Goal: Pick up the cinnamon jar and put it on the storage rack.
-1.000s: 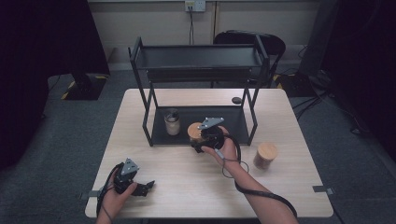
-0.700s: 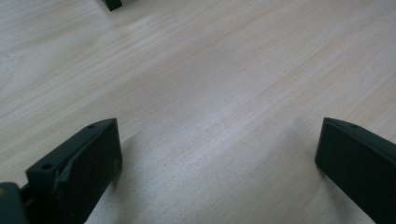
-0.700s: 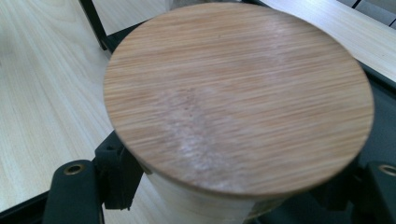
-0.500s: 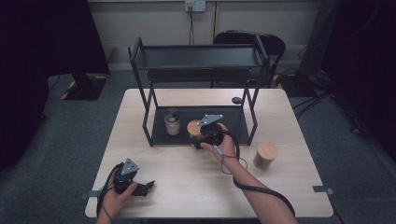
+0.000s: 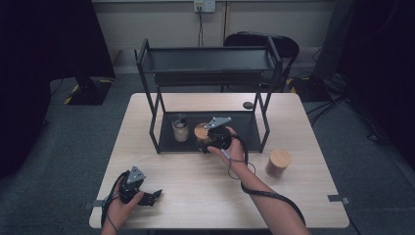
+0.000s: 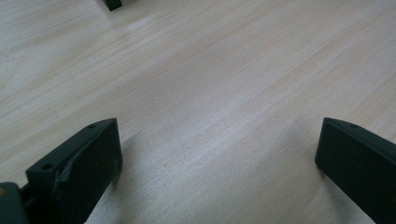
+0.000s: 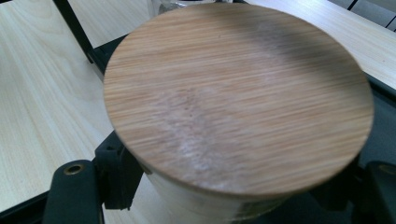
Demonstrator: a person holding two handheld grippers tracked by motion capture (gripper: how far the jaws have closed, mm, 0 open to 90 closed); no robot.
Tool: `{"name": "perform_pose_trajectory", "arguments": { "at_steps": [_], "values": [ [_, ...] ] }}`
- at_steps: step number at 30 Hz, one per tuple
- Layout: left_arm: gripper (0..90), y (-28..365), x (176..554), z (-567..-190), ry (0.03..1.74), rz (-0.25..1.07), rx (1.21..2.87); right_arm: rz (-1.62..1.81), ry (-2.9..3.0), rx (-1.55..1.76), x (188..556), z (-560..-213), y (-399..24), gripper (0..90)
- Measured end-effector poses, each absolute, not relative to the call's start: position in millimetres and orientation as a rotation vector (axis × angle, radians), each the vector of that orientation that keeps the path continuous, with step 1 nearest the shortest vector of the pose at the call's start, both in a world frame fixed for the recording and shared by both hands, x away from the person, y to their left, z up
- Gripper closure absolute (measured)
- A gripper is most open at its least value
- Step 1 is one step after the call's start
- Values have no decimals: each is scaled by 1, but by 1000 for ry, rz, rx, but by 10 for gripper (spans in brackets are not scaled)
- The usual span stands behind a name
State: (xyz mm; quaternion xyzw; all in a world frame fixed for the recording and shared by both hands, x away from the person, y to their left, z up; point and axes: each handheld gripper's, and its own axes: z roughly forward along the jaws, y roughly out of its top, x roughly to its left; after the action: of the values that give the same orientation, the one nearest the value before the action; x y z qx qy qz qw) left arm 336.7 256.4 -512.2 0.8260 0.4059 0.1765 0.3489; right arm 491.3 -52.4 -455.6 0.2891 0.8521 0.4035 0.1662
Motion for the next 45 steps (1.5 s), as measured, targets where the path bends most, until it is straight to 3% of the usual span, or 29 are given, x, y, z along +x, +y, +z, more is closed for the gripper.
{"name": "perform_pose_trajectory", "arguments": {
  "at_steps": [45],
  "values": [
    [1, 256, 337, -512, 1052, 457, 2141, 1097, 2380, 920, 524, -475, -48, 252]
  ]
}}
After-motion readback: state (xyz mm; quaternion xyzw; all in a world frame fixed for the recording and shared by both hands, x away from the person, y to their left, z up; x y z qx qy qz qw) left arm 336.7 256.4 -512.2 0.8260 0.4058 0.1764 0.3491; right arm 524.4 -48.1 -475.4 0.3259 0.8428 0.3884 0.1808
